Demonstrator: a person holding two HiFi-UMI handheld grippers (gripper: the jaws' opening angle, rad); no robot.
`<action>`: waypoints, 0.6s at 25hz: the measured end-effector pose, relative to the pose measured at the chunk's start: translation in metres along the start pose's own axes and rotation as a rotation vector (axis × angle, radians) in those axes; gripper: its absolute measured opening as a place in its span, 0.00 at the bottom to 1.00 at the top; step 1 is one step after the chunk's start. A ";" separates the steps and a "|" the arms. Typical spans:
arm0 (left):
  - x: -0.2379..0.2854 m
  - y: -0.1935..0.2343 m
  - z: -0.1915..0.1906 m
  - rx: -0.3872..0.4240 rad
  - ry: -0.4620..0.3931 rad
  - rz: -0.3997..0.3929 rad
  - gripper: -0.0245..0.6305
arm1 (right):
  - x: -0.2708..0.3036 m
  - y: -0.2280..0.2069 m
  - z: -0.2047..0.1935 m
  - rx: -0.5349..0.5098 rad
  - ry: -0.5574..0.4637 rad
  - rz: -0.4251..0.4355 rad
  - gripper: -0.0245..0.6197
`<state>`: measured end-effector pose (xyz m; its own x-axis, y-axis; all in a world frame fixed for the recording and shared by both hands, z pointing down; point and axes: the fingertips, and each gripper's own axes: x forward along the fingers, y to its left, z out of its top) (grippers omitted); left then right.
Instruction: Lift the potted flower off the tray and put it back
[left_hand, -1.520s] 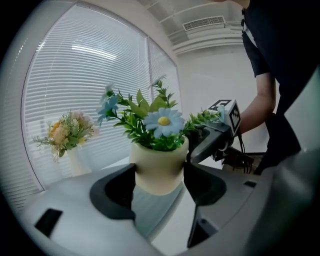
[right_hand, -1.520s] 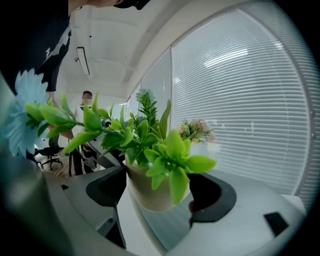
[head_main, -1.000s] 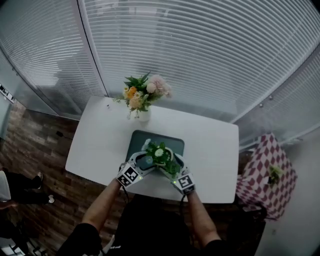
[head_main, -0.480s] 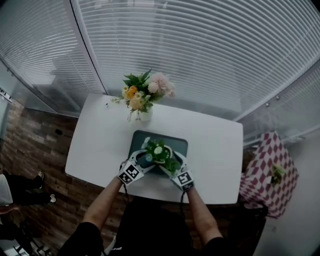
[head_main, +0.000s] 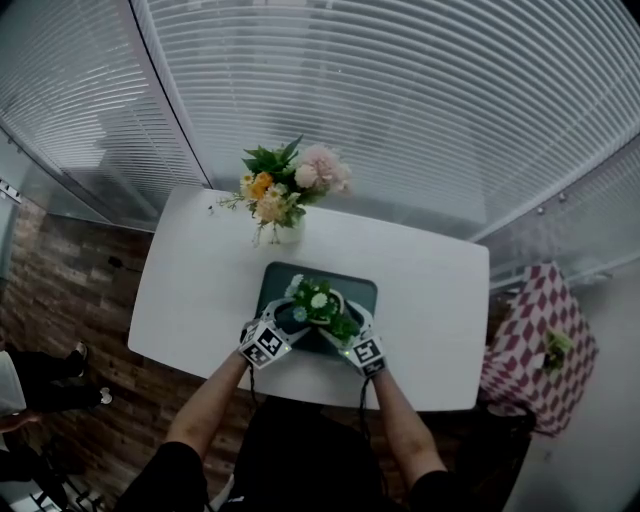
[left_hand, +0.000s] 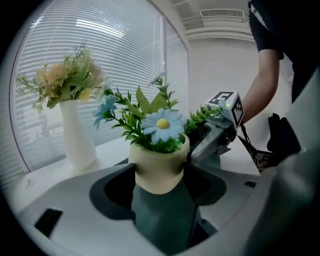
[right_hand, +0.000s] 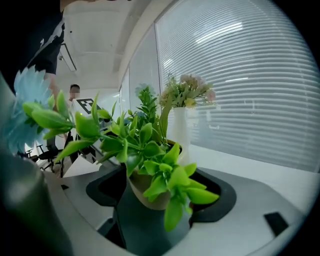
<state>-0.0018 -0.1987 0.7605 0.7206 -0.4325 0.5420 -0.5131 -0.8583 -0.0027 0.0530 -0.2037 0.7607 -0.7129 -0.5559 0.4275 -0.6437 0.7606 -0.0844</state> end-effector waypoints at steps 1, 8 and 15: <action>0.006 -0.001 -0.009 -0.006 0.002 -0.003 0.47 | 0.001 -0.001 -0.005 -0.005 0.022 -0.002 0.62; 0.017 0.004 -0.026 -0.026 0.022 0.008 0.47 | 0.013 -0.004 -0.022 -0.015 0.086 0.008 0.62; 0.018 0.005 -0.026 -0.060 0.031 0.001 0.47 | 0.016 -0.007 -0.024 0.002 0.076 0.016 0.62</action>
<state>-0.0037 -0.2038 0.7919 0.7055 -0.4241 0.5678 -0.5420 -0.8391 0.0467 0.0528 -0.2095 0.7899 -0.6998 -0.5168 0.4932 -0.6333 0.7682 -0.0937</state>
